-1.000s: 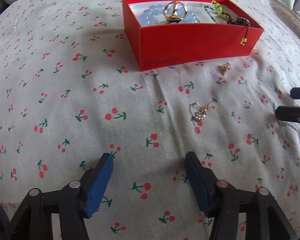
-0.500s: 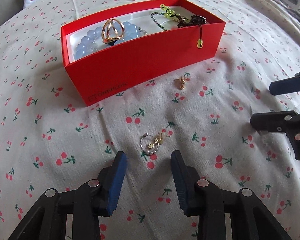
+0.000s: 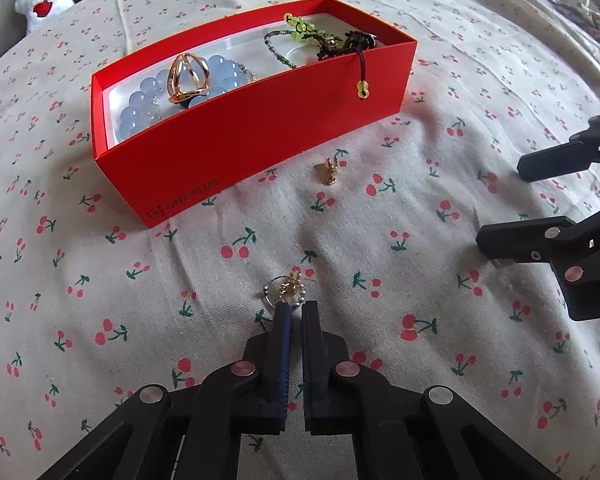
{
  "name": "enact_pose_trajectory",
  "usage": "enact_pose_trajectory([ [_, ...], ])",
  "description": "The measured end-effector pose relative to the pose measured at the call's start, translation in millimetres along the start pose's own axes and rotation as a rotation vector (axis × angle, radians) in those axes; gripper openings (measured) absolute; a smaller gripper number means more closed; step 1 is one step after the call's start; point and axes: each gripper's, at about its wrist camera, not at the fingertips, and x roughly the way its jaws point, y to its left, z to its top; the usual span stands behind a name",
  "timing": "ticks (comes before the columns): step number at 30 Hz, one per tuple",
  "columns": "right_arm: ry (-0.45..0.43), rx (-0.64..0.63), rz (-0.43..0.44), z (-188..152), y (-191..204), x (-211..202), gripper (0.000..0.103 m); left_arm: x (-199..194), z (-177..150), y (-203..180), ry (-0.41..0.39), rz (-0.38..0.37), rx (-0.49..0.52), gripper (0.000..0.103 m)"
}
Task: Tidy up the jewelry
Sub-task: 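Reach the left tool to the small earring on the sheet and grasp it, then lift the silver hoop earring with the left tool while the right tool grasps a small gold earring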
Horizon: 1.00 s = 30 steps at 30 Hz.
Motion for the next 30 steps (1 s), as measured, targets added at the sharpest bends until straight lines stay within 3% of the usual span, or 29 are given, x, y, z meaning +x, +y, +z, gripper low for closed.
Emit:
enact_pose_trajectory([
  [6,0.001,-0.006,-0.004,2,3,1,0.073,-10,-6,8,-0.009,0.037,-0.008,0.0],
  [9,0.001,-0.01,-0.005,3,7,1,0.073,-10,-6,7,-0.013,0.014,0.022,0.001],
  [10,0.001,-0.012,-0.007,3,8,1,0.073,-9,-6,7,-0.011,0.009,0.029,0.004],
  [12,0.0,-0.014,-0.008,3,10,1,0.073,-4,-6,3,0.006,-0.011,0.048,0.023],
  [14,0.001,-0.015,-0.007,4,11,1,0.073,1,-5,-4,-0.007,0.022,0.079,0.027],
  [21,0.002,-0.01,0.002,4,9,1,0.073,10,3,-3,-0.032,0.019,0.072,0.026],
  [25,0.003,-0.009,0.007,4,5,2,0.073,11,5,-3,-0.026,0.008,0.078,0.015],
  [30,0.003,-0.007,0.009,5,1,1,0.073,7,4,-3,-0.023,0.013,0.077,0.015],
])
